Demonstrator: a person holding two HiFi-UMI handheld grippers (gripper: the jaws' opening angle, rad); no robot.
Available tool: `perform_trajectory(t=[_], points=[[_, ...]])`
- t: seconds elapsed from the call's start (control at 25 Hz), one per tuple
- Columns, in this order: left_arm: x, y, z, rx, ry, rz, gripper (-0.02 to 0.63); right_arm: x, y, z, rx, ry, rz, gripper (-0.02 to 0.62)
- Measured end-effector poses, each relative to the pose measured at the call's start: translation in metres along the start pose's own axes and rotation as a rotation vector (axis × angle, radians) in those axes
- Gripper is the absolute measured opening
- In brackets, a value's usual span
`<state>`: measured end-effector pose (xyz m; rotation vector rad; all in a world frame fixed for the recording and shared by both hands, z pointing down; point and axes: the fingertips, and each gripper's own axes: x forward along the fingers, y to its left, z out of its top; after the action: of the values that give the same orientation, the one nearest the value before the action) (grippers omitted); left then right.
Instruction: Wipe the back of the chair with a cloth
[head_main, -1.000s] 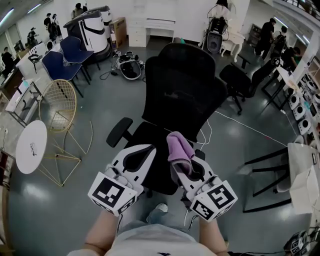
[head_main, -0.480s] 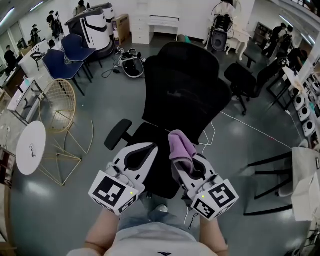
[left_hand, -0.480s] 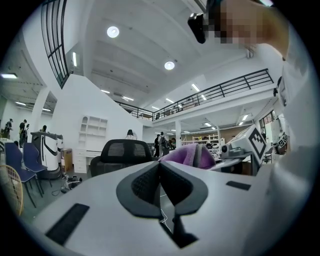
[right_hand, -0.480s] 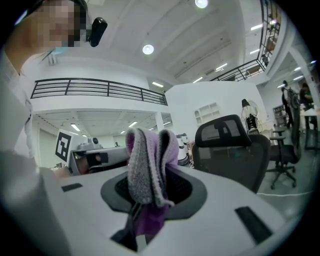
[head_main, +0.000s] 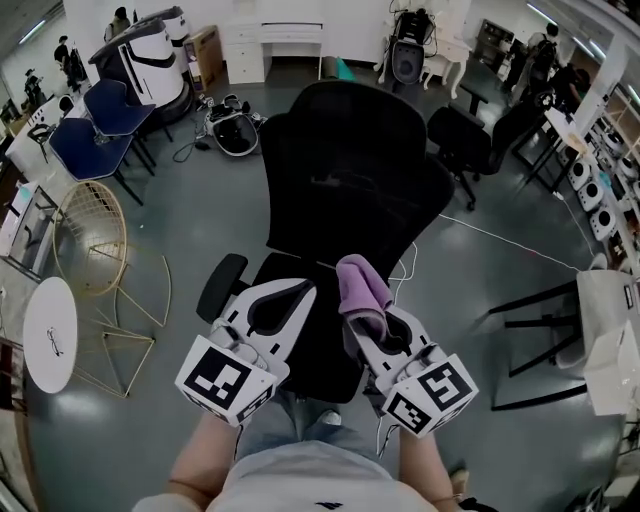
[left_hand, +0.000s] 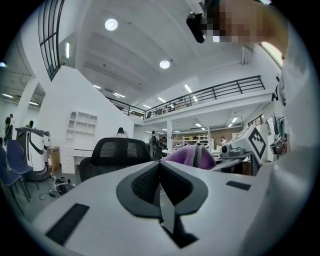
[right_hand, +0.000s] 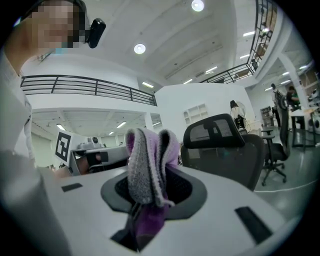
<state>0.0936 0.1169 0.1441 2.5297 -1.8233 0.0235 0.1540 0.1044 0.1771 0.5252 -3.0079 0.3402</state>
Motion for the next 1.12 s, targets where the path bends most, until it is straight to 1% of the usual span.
perform_trajectory(t=[0.24,0.6,0.88,1.12], points=[[0.013,0.04,0.007,-0.006,0.006,-0.061,0.012,0.038,-0.006,0.009,0.014,0.005,-0.058,0.107],[0.03,0.096,0.004,0.003,0.018,-0.158,0.012,0.093,-0.016,0.014,0.034,-0.012,-0.153,0.107],[0.042,0.125,0.002,-0.005,0.032,-0.238,0.013,0.124,-0.02,0.016,0.049,-0.013,-0.229,0.107],[0.051,0.137,-0.008,-0.002,0.04,-0.293,0.012,0.135,-0.025,0.011,0.059,-0.005,-0.291,0.107]])
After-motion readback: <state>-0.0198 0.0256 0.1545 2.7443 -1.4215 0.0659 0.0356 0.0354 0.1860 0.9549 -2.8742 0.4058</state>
